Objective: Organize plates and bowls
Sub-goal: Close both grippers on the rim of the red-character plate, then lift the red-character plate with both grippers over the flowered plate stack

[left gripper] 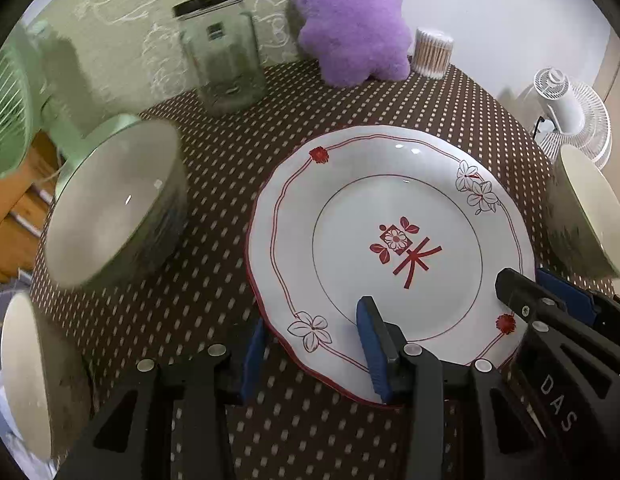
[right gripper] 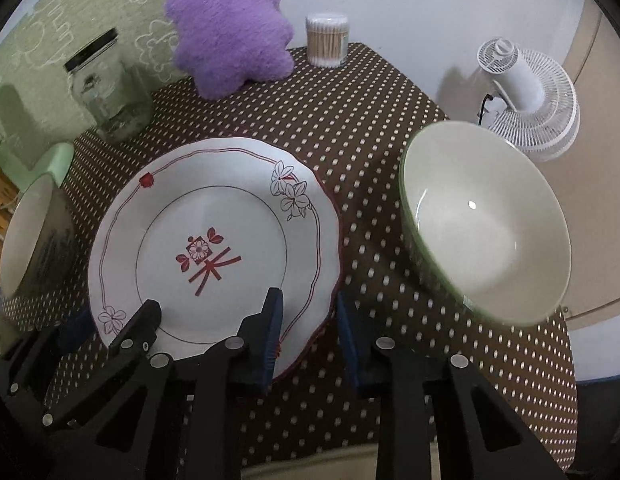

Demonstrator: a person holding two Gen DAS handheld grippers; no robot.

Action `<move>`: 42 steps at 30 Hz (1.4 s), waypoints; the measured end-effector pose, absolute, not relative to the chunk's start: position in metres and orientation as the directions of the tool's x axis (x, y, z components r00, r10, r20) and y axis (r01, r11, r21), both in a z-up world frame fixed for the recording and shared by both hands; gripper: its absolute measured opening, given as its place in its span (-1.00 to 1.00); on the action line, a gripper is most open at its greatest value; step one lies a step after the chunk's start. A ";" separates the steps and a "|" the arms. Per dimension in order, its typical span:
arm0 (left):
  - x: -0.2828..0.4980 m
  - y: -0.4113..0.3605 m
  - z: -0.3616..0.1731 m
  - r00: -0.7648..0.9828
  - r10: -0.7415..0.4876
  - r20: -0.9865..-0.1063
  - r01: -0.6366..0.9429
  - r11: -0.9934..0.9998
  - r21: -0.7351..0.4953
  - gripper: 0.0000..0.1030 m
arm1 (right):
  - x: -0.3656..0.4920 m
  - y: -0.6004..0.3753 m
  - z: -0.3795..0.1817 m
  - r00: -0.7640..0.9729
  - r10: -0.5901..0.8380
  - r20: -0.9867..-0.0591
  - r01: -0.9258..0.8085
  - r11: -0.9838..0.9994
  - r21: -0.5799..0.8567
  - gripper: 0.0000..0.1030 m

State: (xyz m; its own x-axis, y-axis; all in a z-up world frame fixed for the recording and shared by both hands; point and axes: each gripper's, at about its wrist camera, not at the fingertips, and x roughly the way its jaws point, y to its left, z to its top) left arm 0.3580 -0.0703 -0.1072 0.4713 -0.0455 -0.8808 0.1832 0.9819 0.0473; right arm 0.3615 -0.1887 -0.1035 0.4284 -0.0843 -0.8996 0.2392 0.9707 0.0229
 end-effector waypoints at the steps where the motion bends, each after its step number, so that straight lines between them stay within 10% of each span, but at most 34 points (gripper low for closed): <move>1: 0.353 -0.068 -0.107 0.468 -0.042 -0.883 0.178 0.983 0.047 -0.13 | 0.357 -0.187 -0.104 0.424 -0.076 -0.902 0.232 0.972 0.027 -0.41; 18: 0.313 -0.025 -0.109 0.432 -0.018 -0.902 0.046 0.999 0.002 -0.11 | 0.319 -0.155 -0.101 0.390 -0.022 -0.921 0.108 0.994 0.022 -0.41; 27: 0.339 -0.027 -0.113 0.453 0.012 -0.891 0.057 0.997 0.043 0.21 | 0.341 -0.159 -0.104 0.410 -0.032 -0.912 0.113 0.993 0.016 0.00; 42: 0.355 -0.035 -0.113 0.447 0.005 -0.895 0.074 0.996 0.042 0.21 | 0.367 -0.155 -0.117 0.392 -0.043 -0.919 0.105 0.994 -0.002 -0.24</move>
